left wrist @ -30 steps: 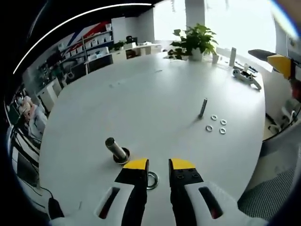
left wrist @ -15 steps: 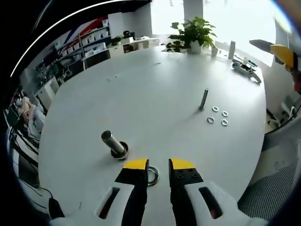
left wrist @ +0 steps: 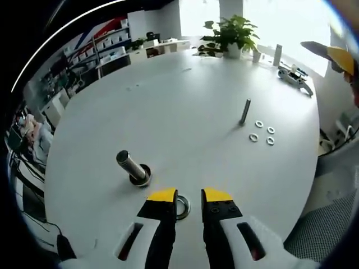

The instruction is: Place the washer onto the threaded stud by aligning its center hole with the stud, sliding it down to the base, and recovering from edge contact or off-axis alignment until the washer reaches the visible bottom stop.

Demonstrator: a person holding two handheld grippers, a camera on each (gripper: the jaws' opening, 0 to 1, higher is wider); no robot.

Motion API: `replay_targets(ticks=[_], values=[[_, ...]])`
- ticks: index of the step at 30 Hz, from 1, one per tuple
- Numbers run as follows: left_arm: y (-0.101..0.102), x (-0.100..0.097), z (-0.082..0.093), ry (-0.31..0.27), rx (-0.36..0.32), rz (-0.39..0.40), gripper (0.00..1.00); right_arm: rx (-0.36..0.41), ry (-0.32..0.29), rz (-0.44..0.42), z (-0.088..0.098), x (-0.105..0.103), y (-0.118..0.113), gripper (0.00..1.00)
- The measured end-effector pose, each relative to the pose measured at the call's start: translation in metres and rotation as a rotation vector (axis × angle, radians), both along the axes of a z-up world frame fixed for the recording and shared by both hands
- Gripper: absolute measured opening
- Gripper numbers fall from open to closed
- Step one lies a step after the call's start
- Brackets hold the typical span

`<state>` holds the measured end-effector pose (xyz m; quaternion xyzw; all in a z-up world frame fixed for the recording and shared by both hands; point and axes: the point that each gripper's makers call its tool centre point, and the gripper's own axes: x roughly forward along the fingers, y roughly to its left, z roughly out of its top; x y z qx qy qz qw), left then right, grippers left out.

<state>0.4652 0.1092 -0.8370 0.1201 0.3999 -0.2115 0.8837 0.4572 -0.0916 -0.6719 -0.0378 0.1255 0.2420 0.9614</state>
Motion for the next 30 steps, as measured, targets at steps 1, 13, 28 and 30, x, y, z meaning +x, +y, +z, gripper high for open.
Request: replay_targets(ticks=[1,13,28,30], values=[[0.0,0.0,-0.001,0.004,-0.002,0.001,0.15,0.0,0.001,0.0,0.0,0.0,0.0,0.6],[0.004,0.0,-0.01,0.033,0.023,0.017,0.14,0.0,0.003,-0.003,-0.001,0.0,-0.001,0.6],[0.013,-0.006,-0.031,0.114,0.049,0.028,0.14,-0.005,0.015,0.002,-0.003,-0.001,0.0,0.6],[0.013,-0.007,-0.034,0.125,0.054,0.026,0.14,-0.004,0.014,0.0,-0.003,0.0,-0.001,0.6]])
